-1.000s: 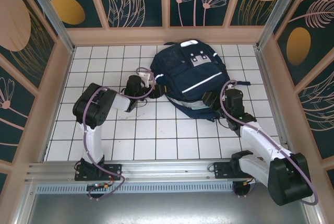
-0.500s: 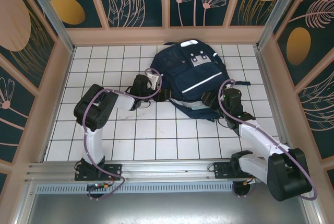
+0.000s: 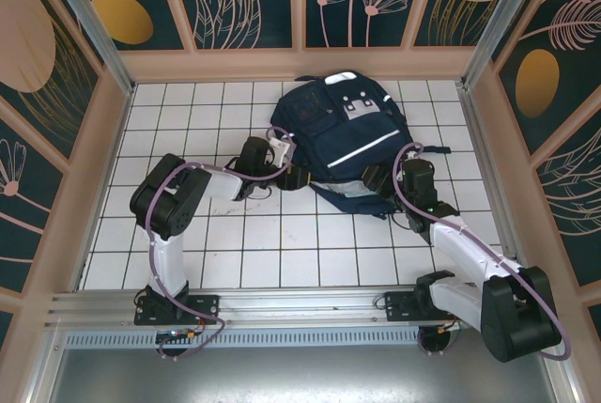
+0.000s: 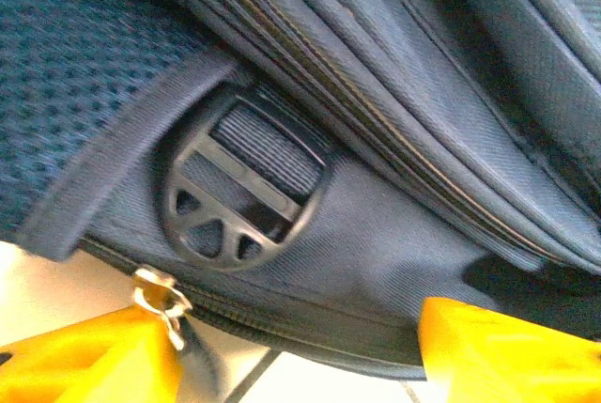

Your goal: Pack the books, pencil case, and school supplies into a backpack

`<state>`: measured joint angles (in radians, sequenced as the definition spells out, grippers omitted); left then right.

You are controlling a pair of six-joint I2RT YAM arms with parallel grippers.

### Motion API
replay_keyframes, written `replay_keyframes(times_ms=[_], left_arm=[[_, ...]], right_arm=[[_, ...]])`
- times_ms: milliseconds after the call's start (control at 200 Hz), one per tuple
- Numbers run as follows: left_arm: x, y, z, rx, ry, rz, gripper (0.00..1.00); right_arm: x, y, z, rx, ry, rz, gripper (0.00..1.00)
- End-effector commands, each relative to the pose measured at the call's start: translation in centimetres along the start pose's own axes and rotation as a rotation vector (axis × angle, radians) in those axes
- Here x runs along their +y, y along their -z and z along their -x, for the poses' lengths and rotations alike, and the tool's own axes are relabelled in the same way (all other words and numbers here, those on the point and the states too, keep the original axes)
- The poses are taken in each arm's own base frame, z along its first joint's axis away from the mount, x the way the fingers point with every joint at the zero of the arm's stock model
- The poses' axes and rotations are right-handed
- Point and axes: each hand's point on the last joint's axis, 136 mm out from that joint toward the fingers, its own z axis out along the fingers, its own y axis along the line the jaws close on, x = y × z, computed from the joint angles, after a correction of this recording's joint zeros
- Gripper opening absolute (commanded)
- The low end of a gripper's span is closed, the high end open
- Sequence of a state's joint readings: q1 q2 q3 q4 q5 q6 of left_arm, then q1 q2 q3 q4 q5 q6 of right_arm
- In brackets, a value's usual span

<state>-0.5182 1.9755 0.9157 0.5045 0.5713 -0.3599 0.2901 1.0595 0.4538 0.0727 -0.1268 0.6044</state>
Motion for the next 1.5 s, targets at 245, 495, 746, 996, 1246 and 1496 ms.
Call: replay_keyframes(times_ms=[245,495,746,996,1246,1496], left_arm=[[0.5,1.4,-1.5,0.012,0.009,0.072,0.6],[1.9,1.3,-0.9,-0.015,0.004,0.153,0.55],[2.6,0.9,-0.7,-0.018,-0.002,0.198,0.44],[3.2,0.4,-0.6,-0.021,-0.014,0.279,0.35],[3.6,0.4,-0.2,-0.029,-0.032,0.331,0.11],[2.1,2.0,-0.1,-0.028,-0.068,0.325,0.0]], right_arm=[[0.8,0.1,0.8,-0.031,0.002,0.02,0.74],[1.0,0.0,0.8,-0.028,0.0,0.031,0.74],[1.0,0.1,0.7,-0.028,0.0,0.029,0.74],[1.1,-0.1,0.6,-0.02,-0.005,0.039,0.74],[1.0,0.1,0.5,-0.021,-0.004,0.034,0.74],[2.4,1.5,2.6,-0.083,0.034,0.031,0.74]])
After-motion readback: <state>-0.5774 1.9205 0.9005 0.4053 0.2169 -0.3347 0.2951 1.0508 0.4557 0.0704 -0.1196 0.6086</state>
